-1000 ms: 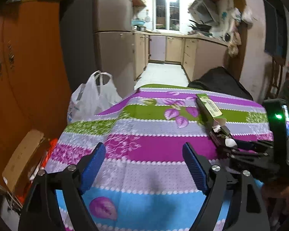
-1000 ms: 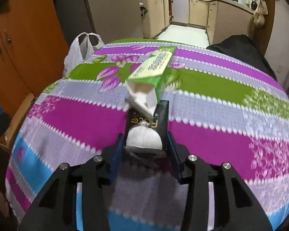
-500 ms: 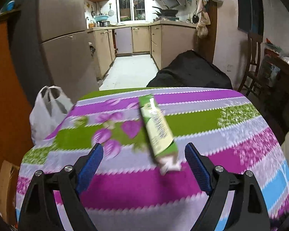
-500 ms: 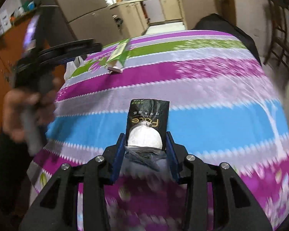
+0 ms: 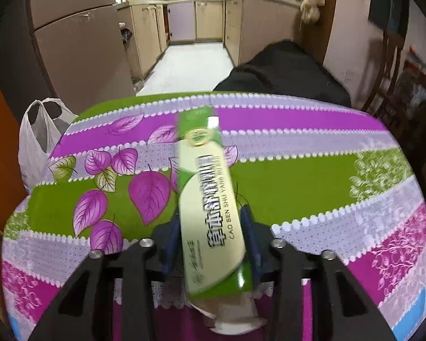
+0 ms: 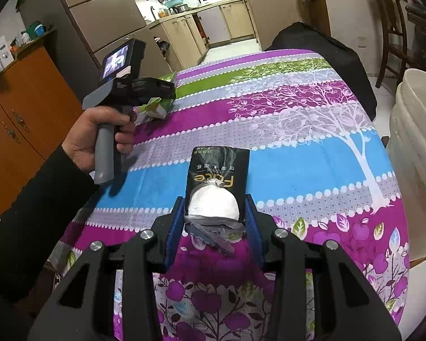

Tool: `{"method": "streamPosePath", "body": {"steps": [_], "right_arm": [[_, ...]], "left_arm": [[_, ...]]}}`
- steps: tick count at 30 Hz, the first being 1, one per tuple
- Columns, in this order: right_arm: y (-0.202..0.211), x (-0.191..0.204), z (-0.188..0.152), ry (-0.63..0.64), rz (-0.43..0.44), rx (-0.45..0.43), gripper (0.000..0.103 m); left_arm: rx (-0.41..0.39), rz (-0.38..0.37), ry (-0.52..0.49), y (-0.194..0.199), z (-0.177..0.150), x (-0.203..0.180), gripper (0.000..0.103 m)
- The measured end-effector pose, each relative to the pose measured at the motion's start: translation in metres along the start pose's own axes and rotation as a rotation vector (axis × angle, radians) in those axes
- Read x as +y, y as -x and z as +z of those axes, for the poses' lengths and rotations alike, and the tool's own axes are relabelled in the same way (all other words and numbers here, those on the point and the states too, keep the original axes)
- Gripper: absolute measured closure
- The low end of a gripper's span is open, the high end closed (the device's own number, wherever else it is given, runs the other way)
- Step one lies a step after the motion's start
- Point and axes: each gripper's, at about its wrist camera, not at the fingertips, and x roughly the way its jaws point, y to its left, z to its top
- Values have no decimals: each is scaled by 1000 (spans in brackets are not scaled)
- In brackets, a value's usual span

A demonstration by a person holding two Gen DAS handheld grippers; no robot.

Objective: Collect trash
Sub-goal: 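Lift and carry the black pack and green box over the white bucket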

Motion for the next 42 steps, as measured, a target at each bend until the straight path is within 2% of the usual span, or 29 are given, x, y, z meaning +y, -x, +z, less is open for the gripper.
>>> {"method": "streamPosePath", "body": {"steps": [3, 7, 12, 16, 18, 23, 26, 32, 42], "right_arm": [[-2, 2, 1, 1, -3, 0, 64], [0, 7, 2, 13, -9, -8, 64], [0, 9, 5, 12, -4, 1, 64], [-1, 12, 8, 8, 8, 5, 64], [1, 15, 8, 9, 16, 1, 64], [2, 19, 6, 14, 32, 0, 64], [4, 22, 4, 20, 37, -1, 64], [20, 25, 4, 35, 28, -29, 64], [67, 1, 32, 60, -21, -85, 64]], "left_arm": [[-16, -2, -13, 10, -12, 5, 65], [-61, -12, -46, 41, -36, 7, 65], [-109, -73, -81, 95, -77, 16, 65], [-112, -137, -105, 134, -118, 29, 65], [-105, -145, -114, 149, -138, 34, 65], [-116, -65, -166, 184, -187, 30, 65], [-112, -26, -174, 194, -202, 20, 65], [-150, 29, -234, 204, -194, -5, 65], [-270, 24, -344, 231, -150, -68, 65]]}}
